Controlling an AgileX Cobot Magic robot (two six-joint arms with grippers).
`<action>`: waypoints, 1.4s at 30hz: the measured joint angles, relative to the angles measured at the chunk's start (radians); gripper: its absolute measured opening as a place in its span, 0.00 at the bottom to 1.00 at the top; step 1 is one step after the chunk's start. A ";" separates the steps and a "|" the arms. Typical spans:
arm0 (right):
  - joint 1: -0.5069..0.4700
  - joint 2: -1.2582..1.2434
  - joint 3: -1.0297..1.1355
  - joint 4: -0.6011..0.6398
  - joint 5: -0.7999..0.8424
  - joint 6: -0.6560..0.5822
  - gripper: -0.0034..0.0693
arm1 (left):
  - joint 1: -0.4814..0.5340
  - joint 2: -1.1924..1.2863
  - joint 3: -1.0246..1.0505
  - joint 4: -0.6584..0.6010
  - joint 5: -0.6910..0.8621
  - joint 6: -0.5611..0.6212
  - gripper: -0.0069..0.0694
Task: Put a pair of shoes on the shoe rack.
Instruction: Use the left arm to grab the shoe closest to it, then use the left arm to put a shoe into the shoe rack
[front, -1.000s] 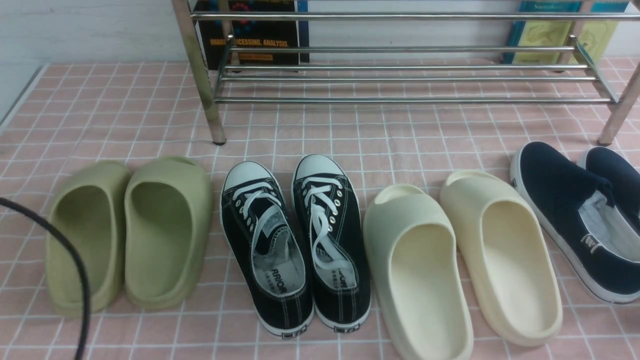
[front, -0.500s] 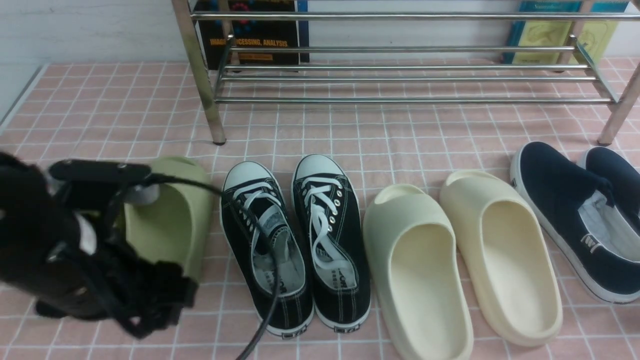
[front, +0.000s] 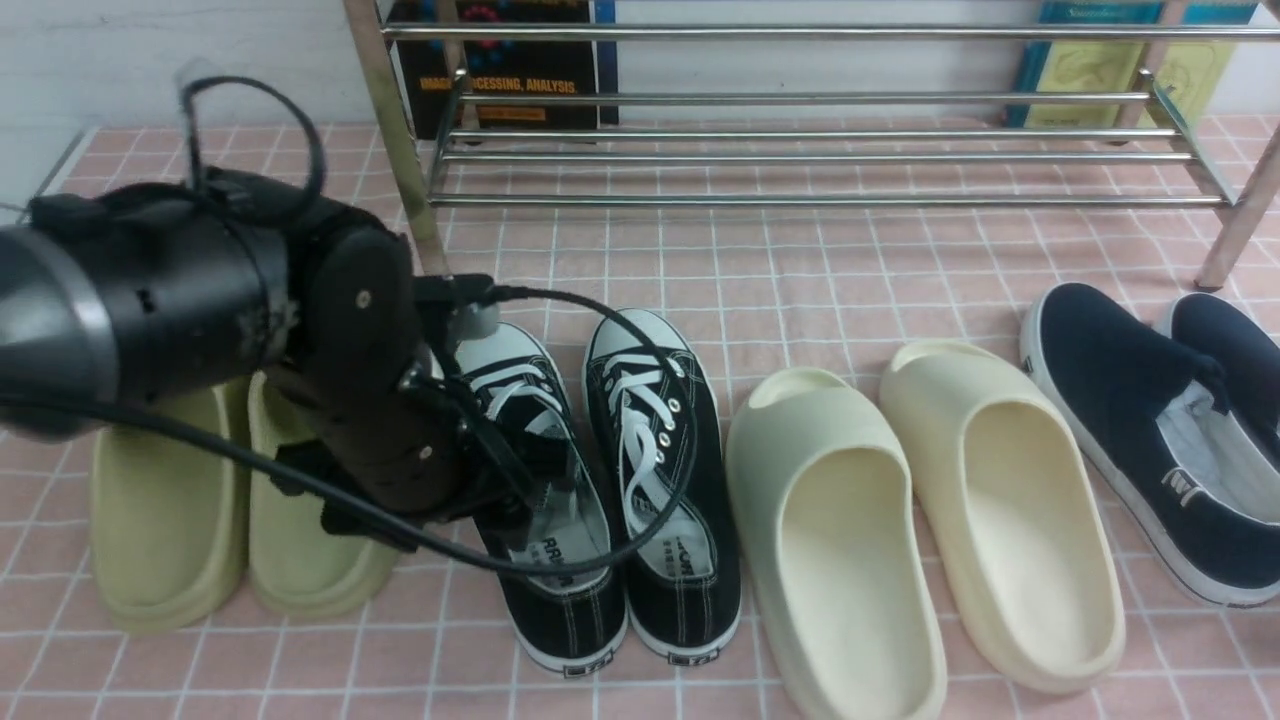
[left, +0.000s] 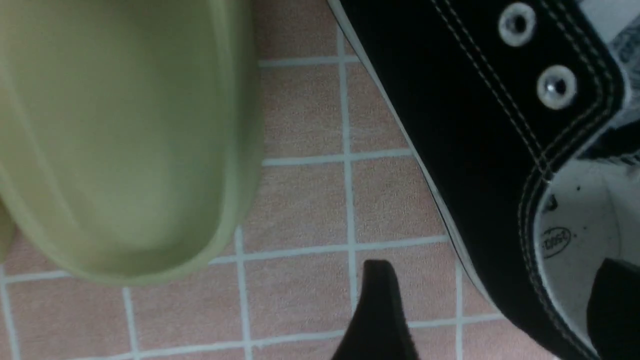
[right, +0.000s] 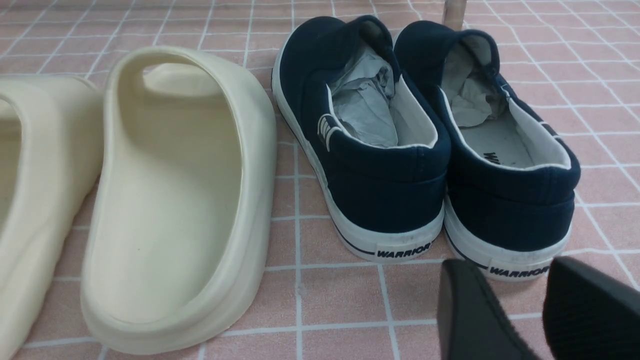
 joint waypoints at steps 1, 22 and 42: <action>0.000 0.000 0.000 0.000 0.000 0.000 0.38 | 0.000 0.020 -0.001 -0.001 -0.014 0.000 0.80; 0.000 0.000 0.000 0.001 0.000 0.000 0.38 | 0.000 -0.035 -0.084 0.113 -0.047 -0.083 0.11; 0.000 0.000 0.000 0.001 0.000 0.000 0.38 | 0.141 0.213 -0.591 0.060 0.100 0.065 0.11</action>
